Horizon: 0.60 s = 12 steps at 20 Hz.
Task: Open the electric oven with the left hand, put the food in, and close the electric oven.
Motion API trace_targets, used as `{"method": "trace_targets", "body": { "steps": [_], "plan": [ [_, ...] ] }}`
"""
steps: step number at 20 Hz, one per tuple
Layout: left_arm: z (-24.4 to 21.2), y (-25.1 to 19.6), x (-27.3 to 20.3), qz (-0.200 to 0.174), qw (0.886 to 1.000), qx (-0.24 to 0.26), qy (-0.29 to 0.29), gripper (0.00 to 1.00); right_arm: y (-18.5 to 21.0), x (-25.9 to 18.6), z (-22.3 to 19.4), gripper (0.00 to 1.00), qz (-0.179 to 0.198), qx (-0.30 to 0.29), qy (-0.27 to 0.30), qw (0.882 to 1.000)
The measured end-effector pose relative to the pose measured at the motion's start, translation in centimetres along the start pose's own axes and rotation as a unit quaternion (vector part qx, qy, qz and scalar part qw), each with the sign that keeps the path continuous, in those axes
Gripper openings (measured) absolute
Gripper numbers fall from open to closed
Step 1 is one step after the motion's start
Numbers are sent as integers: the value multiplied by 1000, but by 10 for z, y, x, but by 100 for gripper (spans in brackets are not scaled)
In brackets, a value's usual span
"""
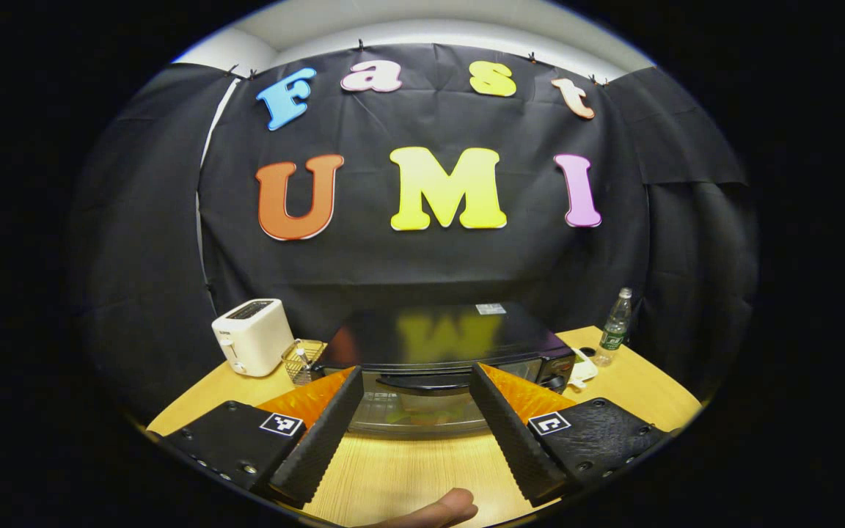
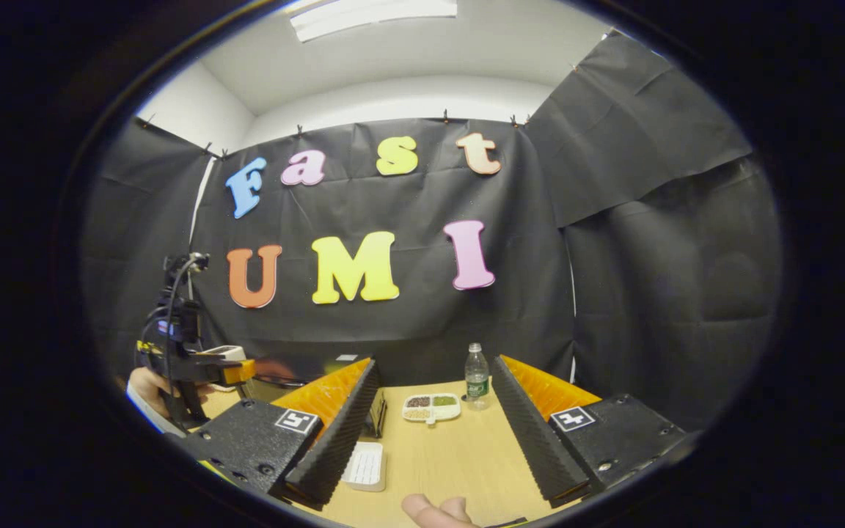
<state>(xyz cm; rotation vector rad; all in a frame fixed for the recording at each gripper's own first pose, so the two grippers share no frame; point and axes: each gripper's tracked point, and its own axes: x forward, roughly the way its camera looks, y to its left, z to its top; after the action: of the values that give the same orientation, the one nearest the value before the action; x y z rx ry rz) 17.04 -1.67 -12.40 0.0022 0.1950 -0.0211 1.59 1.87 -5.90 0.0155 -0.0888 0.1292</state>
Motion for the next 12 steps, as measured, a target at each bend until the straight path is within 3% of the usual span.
{"method": "trace_targets", "body": {
  "steps": [7, 12],
  "plan": [
    [51, 14, -113, 31, 997, -21, -73, 95, 0, -27, 25, 100, -8, -5, -13, 1000],
    [49, 11, -187, 29, 994, -15, -105, 95, 11, -53, 33, 100, 2, -7, -25, 1000]
  ]
}}
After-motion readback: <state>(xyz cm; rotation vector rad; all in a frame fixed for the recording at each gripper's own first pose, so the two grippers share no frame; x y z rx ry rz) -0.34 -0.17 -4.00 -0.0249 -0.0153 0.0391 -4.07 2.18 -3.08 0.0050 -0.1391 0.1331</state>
